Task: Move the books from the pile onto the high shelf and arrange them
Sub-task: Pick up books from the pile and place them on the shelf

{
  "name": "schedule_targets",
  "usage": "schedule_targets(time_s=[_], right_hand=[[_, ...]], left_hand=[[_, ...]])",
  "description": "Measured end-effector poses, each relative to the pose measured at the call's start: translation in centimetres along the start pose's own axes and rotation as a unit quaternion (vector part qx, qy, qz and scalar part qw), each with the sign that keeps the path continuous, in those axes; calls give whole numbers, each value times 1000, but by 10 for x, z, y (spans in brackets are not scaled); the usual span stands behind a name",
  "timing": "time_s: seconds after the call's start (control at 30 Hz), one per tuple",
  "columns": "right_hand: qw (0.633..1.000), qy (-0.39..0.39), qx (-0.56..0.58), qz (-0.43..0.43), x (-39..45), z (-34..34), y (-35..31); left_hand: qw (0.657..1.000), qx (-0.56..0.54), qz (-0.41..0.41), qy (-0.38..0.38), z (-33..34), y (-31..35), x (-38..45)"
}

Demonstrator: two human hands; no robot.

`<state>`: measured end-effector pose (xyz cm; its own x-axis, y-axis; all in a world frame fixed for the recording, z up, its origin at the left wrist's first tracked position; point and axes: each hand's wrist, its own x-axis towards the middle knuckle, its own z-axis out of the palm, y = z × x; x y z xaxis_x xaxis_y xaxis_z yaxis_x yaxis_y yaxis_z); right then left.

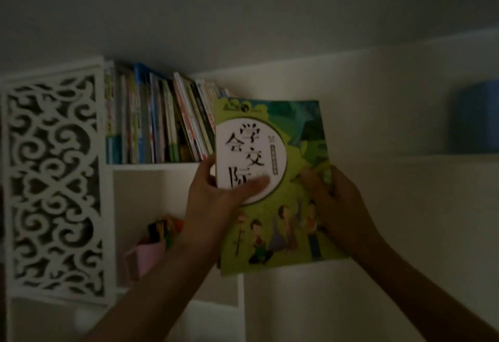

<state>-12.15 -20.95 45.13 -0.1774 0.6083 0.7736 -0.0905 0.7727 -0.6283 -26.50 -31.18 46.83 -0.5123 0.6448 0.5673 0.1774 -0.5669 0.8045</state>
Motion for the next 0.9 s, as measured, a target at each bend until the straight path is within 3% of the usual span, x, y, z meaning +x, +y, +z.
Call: schedule_targets(time_s=[0.17, 0.23, 0.27, 0.37, 0.4, 0.43, 0.47, 0.6, 0.63, 0.7, 0.8, 0.83, 0.9], right_hand=[[995, 12, -35, -89, 108, 18, -18], [987, 24, -102, -119, 144, 23, -16], [967, 48, -197, -153, 159, 26, -11], [806, 182, -485, -286, 192, 37, 9], [772, 170, -536, -296, 195, 44, 12], [764, 115, -573, -273, 197, 52, 15], [766, 62, -588, -250, 200, 59, 21], [911, -107, -381, -114, 216, 70, 41], [927, -150, -336, -76, 221, 71, 47], [931, -214, -297, -3, 230, 73, 59], [933, -256, -243, 67, 232, 66, 67], [939, -268, -192, 95, 234, 60, 68], [934, -312, -115, 128, 239, 48, 72]], left_hand=[[996, -41, 80, 17, 16, 37, 77], [993, -69, 92, 25, 24, 37, 111], [991, -81, 102, 31, 28, 34, 127], [986, -92, 128, 62, 44, 18, 172], [985, -79, 133, 78, 51, 10, 186], [984, -61, 136, 99, 58, 2, 199], [982, -40, 139, 123, 66, -7, 212], [964, 90, 117, 221, 88, -36, 246], [957, 132, 105, 236, 92, -41, 249], [949, 190, 106, 228, 93, -52, 250], [949, 229, 179, 123, 68, -76, 256], [938, 265, 207, 85, 54, -83, 257], [875, 408, 254, 56, 28, -93, 259]])
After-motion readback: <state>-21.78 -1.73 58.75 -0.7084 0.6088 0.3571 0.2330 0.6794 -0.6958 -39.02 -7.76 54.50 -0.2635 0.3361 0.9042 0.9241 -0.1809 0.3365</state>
